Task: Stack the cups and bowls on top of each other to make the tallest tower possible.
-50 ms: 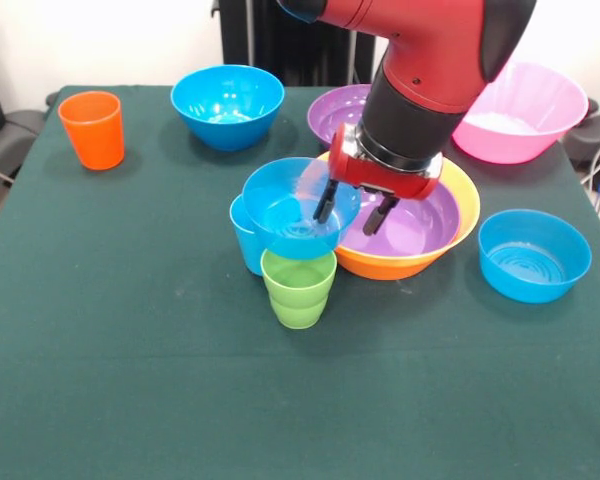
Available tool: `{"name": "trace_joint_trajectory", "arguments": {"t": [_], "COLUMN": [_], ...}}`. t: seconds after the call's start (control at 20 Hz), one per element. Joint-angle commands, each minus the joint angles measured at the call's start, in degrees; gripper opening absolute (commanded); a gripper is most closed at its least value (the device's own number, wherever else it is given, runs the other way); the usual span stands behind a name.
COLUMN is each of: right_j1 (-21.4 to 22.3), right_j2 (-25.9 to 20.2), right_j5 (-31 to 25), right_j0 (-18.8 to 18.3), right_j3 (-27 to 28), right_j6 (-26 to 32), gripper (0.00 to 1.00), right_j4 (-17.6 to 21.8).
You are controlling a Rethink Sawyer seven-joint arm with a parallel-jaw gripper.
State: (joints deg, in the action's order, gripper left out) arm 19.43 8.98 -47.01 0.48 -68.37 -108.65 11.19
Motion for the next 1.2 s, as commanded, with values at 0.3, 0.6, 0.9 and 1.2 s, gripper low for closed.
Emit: {"name": "trace_joint_trajectory", "arguments": {"t": [0.3, 0.6, 0.9, 1.2], "right_j1": [1.0, 1.9, 2.3, 3.0], "right_j2": [-6.0, -5.8, -5.4, -4.7], "right_j5": [-6.0, -5.4, -6.6, -8.4], "right_j0": [1.0, 1.5, 1.9, 2.7], "right_j3": [2.1, 1.7, 1.9, 2.3], "right_j6": [5.0, 4.5, 4.4, 4.4], "gripper": [1.00, 1.00, 1.00, 1.00], "right_j4": [1.9, 1.9, 1.9, 2.3]}}
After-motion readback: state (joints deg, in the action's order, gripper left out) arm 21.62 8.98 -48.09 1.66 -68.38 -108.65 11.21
